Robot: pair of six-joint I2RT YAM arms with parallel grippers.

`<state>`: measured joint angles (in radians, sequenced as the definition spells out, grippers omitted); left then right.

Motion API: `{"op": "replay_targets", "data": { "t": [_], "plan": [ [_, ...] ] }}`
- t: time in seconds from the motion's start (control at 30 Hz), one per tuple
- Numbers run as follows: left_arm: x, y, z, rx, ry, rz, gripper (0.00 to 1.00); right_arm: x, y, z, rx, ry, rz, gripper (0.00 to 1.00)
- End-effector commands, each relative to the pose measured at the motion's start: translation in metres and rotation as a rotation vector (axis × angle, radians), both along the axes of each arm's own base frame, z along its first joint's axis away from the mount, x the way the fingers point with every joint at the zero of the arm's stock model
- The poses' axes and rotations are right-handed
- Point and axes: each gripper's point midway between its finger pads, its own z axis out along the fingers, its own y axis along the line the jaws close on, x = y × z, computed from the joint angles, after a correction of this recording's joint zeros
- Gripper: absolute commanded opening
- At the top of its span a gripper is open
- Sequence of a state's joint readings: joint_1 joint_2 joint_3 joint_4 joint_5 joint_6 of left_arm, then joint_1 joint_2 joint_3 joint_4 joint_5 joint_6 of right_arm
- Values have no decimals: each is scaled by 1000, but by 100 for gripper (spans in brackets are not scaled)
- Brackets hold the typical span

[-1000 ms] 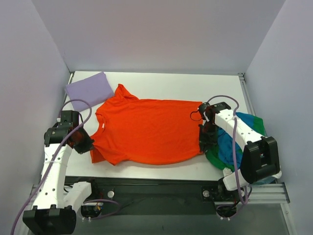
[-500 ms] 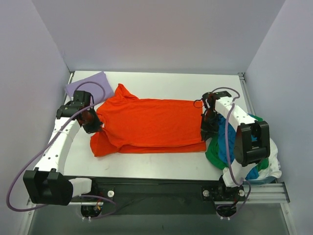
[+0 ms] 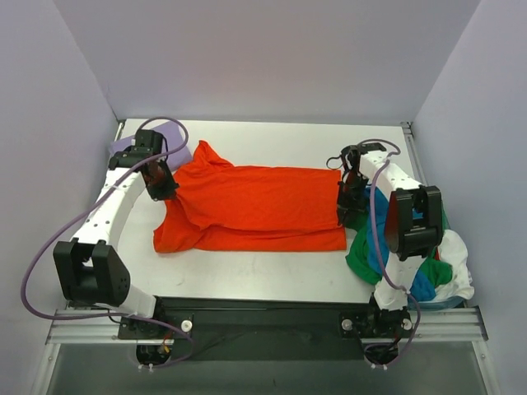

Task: Fold and stack the t-shirts
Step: Fold the flattened tshirt in 1/3 of the way

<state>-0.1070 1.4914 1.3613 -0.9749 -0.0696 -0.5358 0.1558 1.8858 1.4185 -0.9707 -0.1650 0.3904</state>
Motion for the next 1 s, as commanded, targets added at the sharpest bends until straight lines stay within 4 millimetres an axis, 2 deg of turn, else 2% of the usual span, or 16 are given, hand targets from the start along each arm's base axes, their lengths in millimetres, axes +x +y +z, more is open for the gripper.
{"op": "replay_targets", "data": {
  "t": [0.0, 0.13, 0.4, 0.57, 0.73, 0.77, 0.83, 0.87, 0.9, 0.97],
  "plan": [
    [28, 2, 19, 30, -96, -15, 0, 0, -4, 3, -2, 41, 7, 3],
    [42, 3, 22, 45, -111, -15, 0, 6, -7, 0, -3, 46, 0, 3],
    [67, 2, 11, 67, -86, -42, 0, 17, -10, -4, -4, 50, -6, 3],
    [83, 0, 11, 76, -86, -56, 0, 24, -12, -8, -8, 54, -7, 3],
    [94, 0, 2, 83, -59, -66, 0, 36, -12, -5, -1, 37, -10, 5],
    [98, -1, 3, 83, -64, -66, 14, 38, -11, -5, 3, 38, -9, 6],
    [102, -2, 5, 84, -70, -68, 27, 44, -9, -2, 13, 21, -11, 15],
    [106, -1, 9, 86, -82, -65, 47, 47, -6, -1, 27, 16, -12, 20],
    [108, -1, 12, 89, -90, -64, 52, 50, -6, 2, 37, 6, -10, 32],
    [109, 0, 17, 91, -99, -60, 59, 57, -1, 10, 59, -26, -5, 41]
  ]
}}
